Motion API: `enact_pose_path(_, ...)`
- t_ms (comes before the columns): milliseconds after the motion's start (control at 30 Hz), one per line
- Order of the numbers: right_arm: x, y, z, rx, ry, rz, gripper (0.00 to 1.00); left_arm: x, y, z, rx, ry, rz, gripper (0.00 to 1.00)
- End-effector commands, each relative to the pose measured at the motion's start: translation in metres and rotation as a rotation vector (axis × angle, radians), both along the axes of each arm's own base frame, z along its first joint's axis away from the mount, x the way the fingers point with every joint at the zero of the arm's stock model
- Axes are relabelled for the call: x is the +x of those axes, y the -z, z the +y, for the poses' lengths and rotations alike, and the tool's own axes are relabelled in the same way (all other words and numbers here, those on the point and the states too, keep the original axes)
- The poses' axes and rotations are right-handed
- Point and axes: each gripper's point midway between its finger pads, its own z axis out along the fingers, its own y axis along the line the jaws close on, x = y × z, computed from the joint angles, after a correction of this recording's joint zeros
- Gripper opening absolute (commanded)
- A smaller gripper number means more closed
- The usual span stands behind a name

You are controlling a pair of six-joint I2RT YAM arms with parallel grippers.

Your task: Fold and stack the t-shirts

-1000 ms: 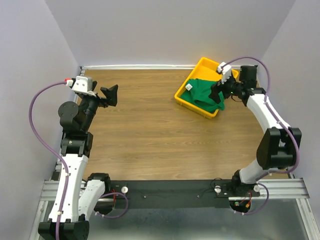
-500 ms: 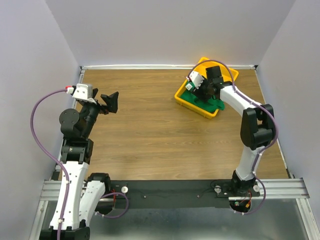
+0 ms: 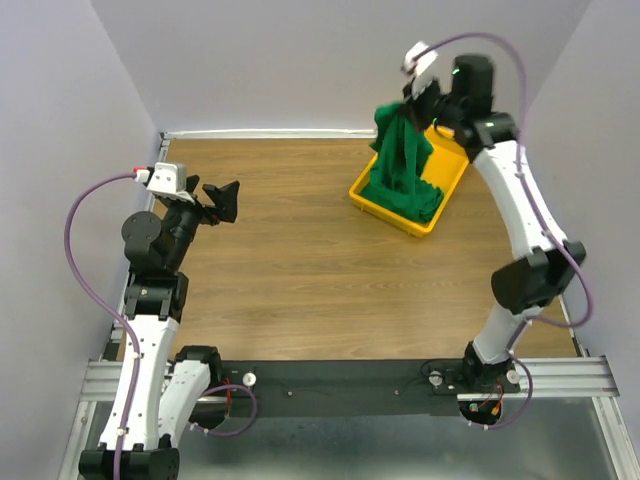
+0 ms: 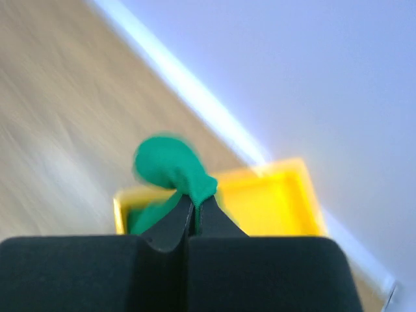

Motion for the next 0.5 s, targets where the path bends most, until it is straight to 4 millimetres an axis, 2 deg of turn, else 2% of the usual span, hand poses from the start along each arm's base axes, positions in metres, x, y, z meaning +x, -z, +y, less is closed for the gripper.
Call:
enact_pose_path(0, -0.083, -0.189, 0.047, 0.349, -0.303, -0.226, 0.01, -0.004, -0.024, -0.008, -0.019, 0.043, -0.068, 0.98)
enact_pose_path(67, -0.098, -0.236, 0.051, 0.432, -0.339, -0.294, 0.00, -0.003, -0.027, -0.008, -0.021, 0.042, -0.079, 0.98)
enact_pose_path(100, -0.117, -0.276, 0.051, 0.504, -0.372, -0.350, 0.00, -0.003, -0.032, -0.007, -0.023, 0.039, -0.092, 0.98)
enact_pose_path(200, -0.155, -0.337, 0.051, 0.647, -0.452, -0.465, 0.01, -0.004, -0.038, -0.007, -0.023, 0.035, -0.111, 0.98)
enact_pose_path(233, -0.163, -0.346, 0.051, 0.676, -0.475, -0.488, 0.01, -0.003, -0.039, -0.006, -0.024, 0.032, -0.112, 0.98)
enact_pose_path(267, -0.189, -0.375, 0.046, 0.710, -0.521, -0.597, 0.01, -0.004, -0.042, -0.005, -0.022, 0.028, -0.119, 0.98)
enact_pose_path(400, -0.221, -0.400, 0.051, 0.809, -0.603, -0.610, 0.01, -0.006, -0.047, -0.004, -0.024, 0.024, -0.133, 0.99)
enact_pose_path(433, -0.227, -0.401, 0.054, 0.816, -0.622, -0.602, 0.00, -0.006, -0.047, -0.004, -0.026, 0.023, -0.132, 0.98)
enact_pose_path(467, -0.222, -0.392, 0.058, 0.816, -0.625, -0.563, 0.01, -0.007, -0.049, -0.004, -0.025, 0.021, -0.139, 0.98)
